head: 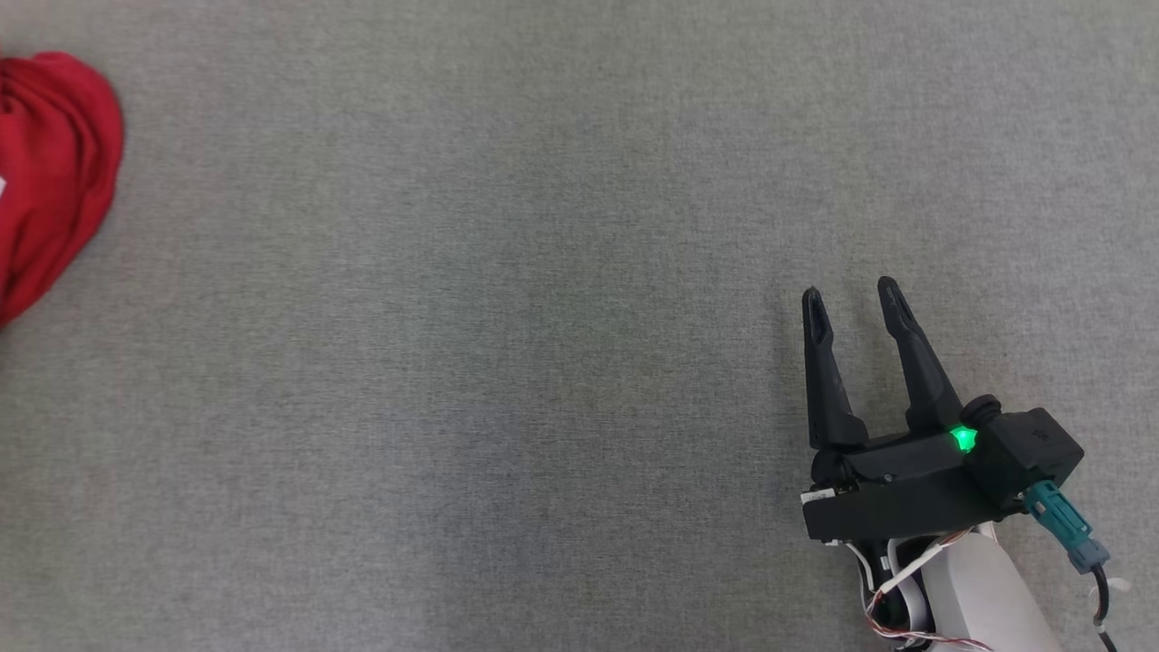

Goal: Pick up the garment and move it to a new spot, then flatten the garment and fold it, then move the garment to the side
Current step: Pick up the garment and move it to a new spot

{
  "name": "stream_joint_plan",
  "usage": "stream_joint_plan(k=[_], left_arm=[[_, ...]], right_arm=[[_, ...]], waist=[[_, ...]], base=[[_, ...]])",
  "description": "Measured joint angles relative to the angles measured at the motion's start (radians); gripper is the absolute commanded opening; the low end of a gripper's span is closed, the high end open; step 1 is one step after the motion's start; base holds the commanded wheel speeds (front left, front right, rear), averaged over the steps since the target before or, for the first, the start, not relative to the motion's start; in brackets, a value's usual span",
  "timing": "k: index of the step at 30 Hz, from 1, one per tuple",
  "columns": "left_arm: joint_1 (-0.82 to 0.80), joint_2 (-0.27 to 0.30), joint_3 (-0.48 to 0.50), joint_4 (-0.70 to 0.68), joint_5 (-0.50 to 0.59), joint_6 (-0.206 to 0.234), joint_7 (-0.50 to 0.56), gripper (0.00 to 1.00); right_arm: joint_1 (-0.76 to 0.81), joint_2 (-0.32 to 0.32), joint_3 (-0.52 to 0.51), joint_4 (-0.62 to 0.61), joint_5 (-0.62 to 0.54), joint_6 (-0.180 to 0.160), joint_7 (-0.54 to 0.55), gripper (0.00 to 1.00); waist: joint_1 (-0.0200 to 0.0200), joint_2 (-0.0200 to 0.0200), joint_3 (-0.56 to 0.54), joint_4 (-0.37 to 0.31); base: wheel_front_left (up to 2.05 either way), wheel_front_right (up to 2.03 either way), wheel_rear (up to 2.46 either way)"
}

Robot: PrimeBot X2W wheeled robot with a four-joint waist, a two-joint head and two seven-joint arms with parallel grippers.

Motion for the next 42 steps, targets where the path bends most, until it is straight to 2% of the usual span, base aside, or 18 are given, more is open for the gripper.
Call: stream_joint_plan(k=[6, 13, 14, 15, 16, 25, 33, 42], left_arm=[[-0.042, 0.024, -0.040, 0.106, -0.004, 0.000, 0.100, 1.00], [-0.084, 0.037, -0.056, 0.194, -0.009, 0.025, 0.215, 1.00], [-0.086, 0.037, -0.061, 0.199, -0.007, 0.025, 0.221, 0.61], [-0.086, 0.037, -0.066, 0.203, -0.006, 0.025, 0.223, 0.15], [-0.087, 0.037, -0.072, 0.203, -0.003, 0.025, 0.222, 0.00], [-0.102, 0.046, -0.092, 0.172, 0.012, 0.026, 0.103, 0.00], [-0.160, 0.069, -0.125, 0.066, 0.032, 0.016, -0.028, 0.00], [-0.224, 0.080, -0.188, -0.152, 0.037, 0.007, -0.031, 0.00]], right_arm=[[-0.001, 0.000, -0.001, -0.001, 0.000, 0.000, 0.000, 1.00], [-0.002, 0.000, 0.000, 0.002, -0.002, 0.000, 0.000, 1.00], [-0.001, 0.000, 0.000, 0.003, -0.002, 0.000, 0.000, 1.00], [-0.001, 0.000, 0.000, 0.005, -0.002, 0.000, 0.000, 1.00], [0.000, 0.000, -0.001, 0.005, -0.002, 0.000, 0.000, 1.00], [0.017, 0.000, -0.002, 0.018, -0.001, 0.000, 0.000, 1.00], [0.051, 0.000, -0.004, 0.037, 0.013, 0.000, 0.000, 1.00], [0.073, 0.000, -0.002, 0.042, 0.041, 0.000, 0.000, 1.00]], waist=[[-0.0001, 0.0000, 0.015, -0.014], [-0.0002, 0.0000, 0.003, -0.019], [-0.0002, -0.0001, 0.000, -0.019], [-0.0003, -0.0001, -0.003, -0.020], [-0.0003, -0.0001, -0.006, -0.020], [-0.0003, -0.0001, -0.052, -0.017], [-0.0003, -0.0003, -0.128, -0.007], [-0.0004, -0.0002, -0.201, -0.018]], base=[[0.00, 0.00, 0.00], [0.00, 0.00, 0.00], [0.00, 0.00, 0.00], [0.00, 0.00, 0.00], [0.00, 0.00, 0.00], [0.00, 0.00, 0.00], [0.00, 0.00, 0.00], [0.00, 0.00, 0.00]])
